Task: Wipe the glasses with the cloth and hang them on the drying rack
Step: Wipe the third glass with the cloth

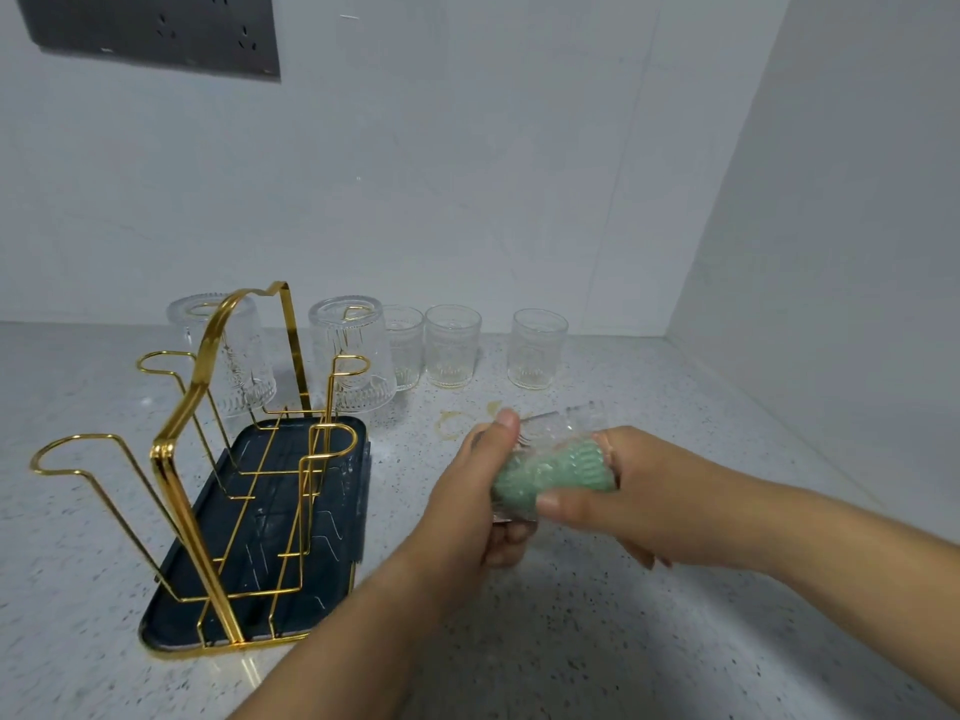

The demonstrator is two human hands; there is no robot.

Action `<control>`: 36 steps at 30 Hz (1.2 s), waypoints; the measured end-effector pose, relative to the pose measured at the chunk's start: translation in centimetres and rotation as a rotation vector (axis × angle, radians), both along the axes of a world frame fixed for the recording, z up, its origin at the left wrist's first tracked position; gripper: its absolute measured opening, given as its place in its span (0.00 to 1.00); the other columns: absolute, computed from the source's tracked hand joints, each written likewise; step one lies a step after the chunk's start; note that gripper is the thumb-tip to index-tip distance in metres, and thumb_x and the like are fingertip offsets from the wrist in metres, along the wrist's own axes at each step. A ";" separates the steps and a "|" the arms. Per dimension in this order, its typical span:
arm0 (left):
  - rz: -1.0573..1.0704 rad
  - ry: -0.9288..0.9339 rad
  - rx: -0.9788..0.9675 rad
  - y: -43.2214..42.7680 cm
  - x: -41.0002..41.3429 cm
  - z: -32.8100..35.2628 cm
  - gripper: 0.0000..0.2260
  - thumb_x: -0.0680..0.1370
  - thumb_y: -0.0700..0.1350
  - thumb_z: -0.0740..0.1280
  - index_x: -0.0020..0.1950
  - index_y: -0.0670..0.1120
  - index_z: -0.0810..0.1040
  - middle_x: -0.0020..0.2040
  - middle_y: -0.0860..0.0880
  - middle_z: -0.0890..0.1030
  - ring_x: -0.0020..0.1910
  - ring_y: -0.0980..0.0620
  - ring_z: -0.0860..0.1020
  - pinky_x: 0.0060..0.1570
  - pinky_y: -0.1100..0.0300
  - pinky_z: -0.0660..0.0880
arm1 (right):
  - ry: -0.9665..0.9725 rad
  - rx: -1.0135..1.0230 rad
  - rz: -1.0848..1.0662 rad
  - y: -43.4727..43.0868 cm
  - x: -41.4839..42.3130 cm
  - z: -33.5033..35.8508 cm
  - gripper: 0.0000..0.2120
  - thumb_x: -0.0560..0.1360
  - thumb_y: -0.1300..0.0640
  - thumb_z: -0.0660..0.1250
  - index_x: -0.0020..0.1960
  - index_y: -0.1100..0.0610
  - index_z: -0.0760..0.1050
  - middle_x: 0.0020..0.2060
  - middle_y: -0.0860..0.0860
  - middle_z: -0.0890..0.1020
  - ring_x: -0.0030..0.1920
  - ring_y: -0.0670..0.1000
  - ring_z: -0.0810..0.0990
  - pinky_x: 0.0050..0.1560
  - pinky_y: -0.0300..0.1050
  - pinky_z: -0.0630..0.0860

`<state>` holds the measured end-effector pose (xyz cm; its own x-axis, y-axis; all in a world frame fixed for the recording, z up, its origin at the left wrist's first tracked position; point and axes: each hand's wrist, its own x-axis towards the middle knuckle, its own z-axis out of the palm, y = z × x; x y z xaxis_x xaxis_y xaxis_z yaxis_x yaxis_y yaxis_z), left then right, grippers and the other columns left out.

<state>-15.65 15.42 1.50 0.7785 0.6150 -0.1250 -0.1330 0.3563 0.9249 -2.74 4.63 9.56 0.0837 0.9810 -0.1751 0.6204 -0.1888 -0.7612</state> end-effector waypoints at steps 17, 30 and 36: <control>0.007 -0.073 0.025 0.0 0.2 -0.6 0.20 0.78 0.65 0.67 0.54 0.50 0.74 0.35 0.48 0.74 0.24 0.55 0.67 0.22 0.65 0.61 | -0.030 -0.021 -0.023 0.0 -0.2 -0.1 0.03 0.79 0.48 0.69 0.49 0.45 0.81 0.30 0.42 0.78 0.26 0.44 0.75 0.26 0.40 0.71; -0.212 -0.082 -0.024 0.4 -0.2 -0.5 0.37 0.74 0.69 0.68 0.68 0.40 0.74 0.37 0.49 0.77 0.28 0.54 0.70 0.26 0.63 0.64 | -0.099 0.137 0.110 -0.1 0.4 -0.8 0.08 0.82 0.55 0.68 0.55 0.53 0.86 0.47 0.44 0.88 0.52 0.44 0.86 0.61 0.46 0.80; -0.047 -0.168 0.146 0.6 -0.2 -1.1 0.26 0.69 0.63 0.72 0.63 0.54 0.75 0.36 0.51 0.77 0.30 0.54 0.71 0.28 0.60 0.67 | 0.235 -0.002 -0.185 0.2 -0.1 -0.3 0.24 0.73 0.31 0.68 0.46 0.53 0.83 0.34 0.52 0.75 0.30 0.50 0.70 0.31 0.48 0.66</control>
